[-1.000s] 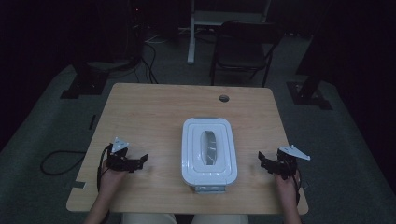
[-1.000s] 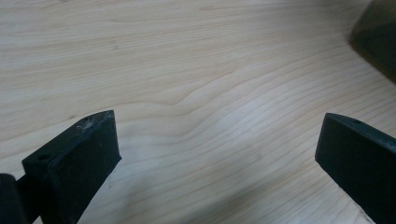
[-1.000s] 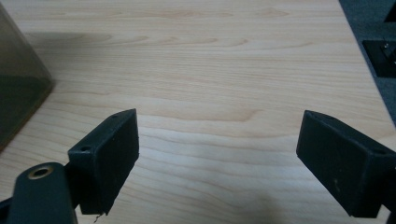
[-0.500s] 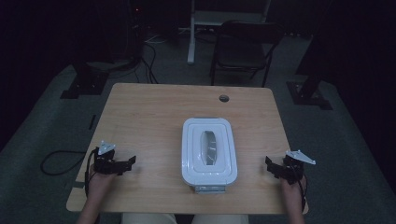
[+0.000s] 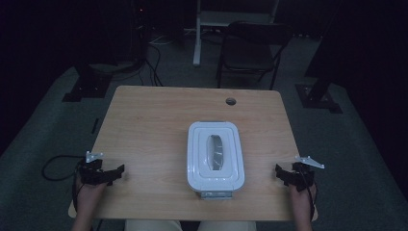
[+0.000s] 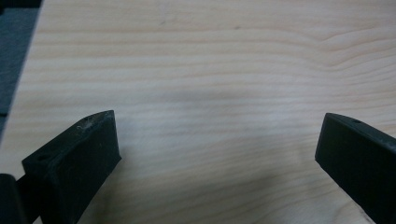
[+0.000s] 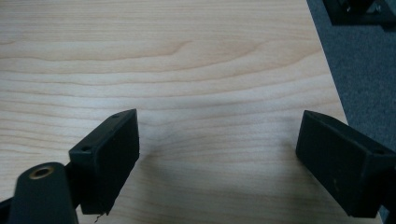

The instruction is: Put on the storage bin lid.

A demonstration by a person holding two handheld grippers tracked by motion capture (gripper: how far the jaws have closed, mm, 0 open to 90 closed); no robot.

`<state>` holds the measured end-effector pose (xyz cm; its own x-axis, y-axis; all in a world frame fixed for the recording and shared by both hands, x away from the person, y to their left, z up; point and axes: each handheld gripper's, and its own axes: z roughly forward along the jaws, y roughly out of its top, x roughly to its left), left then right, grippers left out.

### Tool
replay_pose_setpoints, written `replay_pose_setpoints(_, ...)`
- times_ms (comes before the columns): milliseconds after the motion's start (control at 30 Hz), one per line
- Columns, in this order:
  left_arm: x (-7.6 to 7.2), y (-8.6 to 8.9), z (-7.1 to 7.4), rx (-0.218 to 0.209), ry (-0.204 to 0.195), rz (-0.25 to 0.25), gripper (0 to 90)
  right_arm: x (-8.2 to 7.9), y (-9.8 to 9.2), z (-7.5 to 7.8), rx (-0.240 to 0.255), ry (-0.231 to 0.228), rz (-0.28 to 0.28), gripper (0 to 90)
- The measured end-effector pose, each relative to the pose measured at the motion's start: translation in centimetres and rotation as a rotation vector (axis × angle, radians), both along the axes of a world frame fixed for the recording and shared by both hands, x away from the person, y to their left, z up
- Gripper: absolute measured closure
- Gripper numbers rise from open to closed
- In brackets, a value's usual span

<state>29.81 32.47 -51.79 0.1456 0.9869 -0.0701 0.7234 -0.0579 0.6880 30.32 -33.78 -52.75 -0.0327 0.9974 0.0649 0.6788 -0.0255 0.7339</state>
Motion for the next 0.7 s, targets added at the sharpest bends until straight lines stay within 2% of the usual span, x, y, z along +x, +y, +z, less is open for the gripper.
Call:
replay_pose_setpoints(67,-0.10,-0.17,-0.19,0.023,0.019,0.012,0.5,0.00,0.02,-0.02,-0.010,0.004,-0.014,13.7)
replay_pose_setpoints(200,-0.31,-0.33,-0.29,0.031,0.013,0.046,0.5,0.04,0.35,-0.06,-0.051,0.016,-0.017,13.6)
replay_pose_setpoints(333,-0.34,-0.45,-0.60,0.079,-0.001,0.066,0.5,0.03,0.35,-0.06,-0.051,0.016,-0.020,13.6)
replay_pose_setpoints(533,-0.45,-0.24,-0.61,0.081,0.001,0.130,0.5,0.04,0.35,-0.07,-0.050,0.016,-0.027,13.0)
replay_pose_setpoints(700,-0.32,-0.14,-0.62,0.080,-0.001,0.125,0.5,0.10,0.36,-0.08,-0.051,0.016,-0.030,13.0)
